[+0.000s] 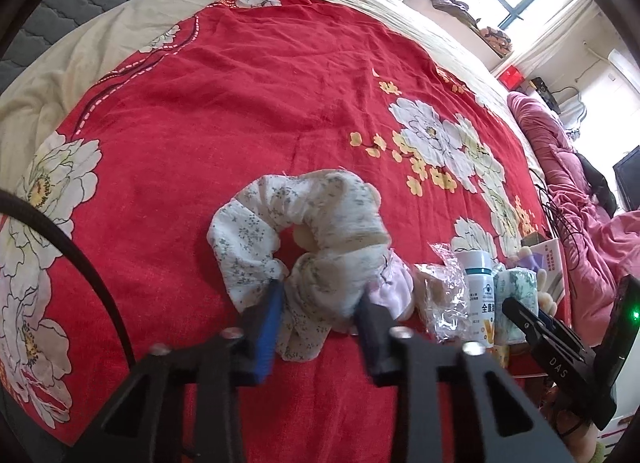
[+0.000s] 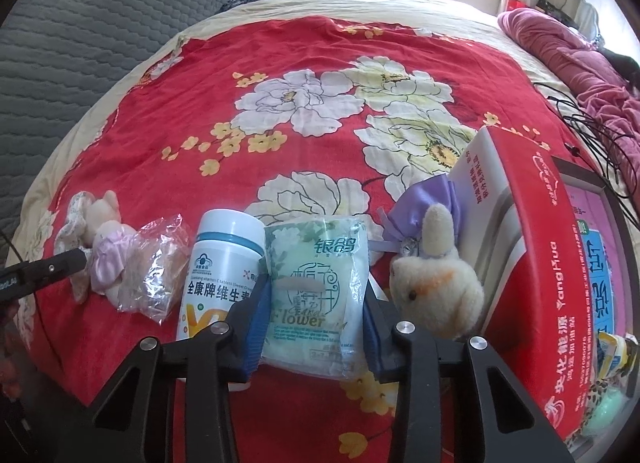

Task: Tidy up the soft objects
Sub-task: 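Grasp white floral scrunchie with left tool while right grasps green tissue packet, then carry scrunchie with left tool while right carries tissue packet to the pink board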

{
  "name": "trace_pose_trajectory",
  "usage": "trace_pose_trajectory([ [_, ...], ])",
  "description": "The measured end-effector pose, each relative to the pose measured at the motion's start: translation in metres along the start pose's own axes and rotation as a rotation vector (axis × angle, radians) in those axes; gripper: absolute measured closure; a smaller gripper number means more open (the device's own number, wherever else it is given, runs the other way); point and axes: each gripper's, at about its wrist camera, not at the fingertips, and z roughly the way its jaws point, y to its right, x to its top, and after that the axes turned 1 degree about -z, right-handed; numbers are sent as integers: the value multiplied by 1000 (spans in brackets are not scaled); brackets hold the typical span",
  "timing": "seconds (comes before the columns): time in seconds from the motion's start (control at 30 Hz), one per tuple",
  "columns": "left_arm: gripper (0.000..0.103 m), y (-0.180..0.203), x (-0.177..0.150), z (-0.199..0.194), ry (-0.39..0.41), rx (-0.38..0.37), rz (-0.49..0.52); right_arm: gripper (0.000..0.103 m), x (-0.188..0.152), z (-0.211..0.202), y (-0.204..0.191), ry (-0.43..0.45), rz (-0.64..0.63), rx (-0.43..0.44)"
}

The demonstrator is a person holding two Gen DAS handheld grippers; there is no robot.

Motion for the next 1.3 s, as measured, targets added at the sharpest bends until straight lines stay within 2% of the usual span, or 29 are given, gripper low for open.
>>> trace_pose_trajectory([
  [0.07, 87, 1, 0, -1, 2, -9, 9, 62, 0, -3, 2, 3, 5, 1],
  [0.2, 92, 2, -2, -7, 12, -36, 10, 63, 0, -9, 5, 11, 12, 3],
  [0.53, 93, 13, -5, -39, 58, -30, 65, 63, 2, -39, 11, 56, 29, 29],
  [0.77, 93, 39, -7, -60, 92, -49, 129, 63, 2, -53, 13, 71, 38, 37],
  [1.3, 93, 96, -34, -94, 134, -1, 283, 63, -6, -99, 3, 139, 22, 71],
])
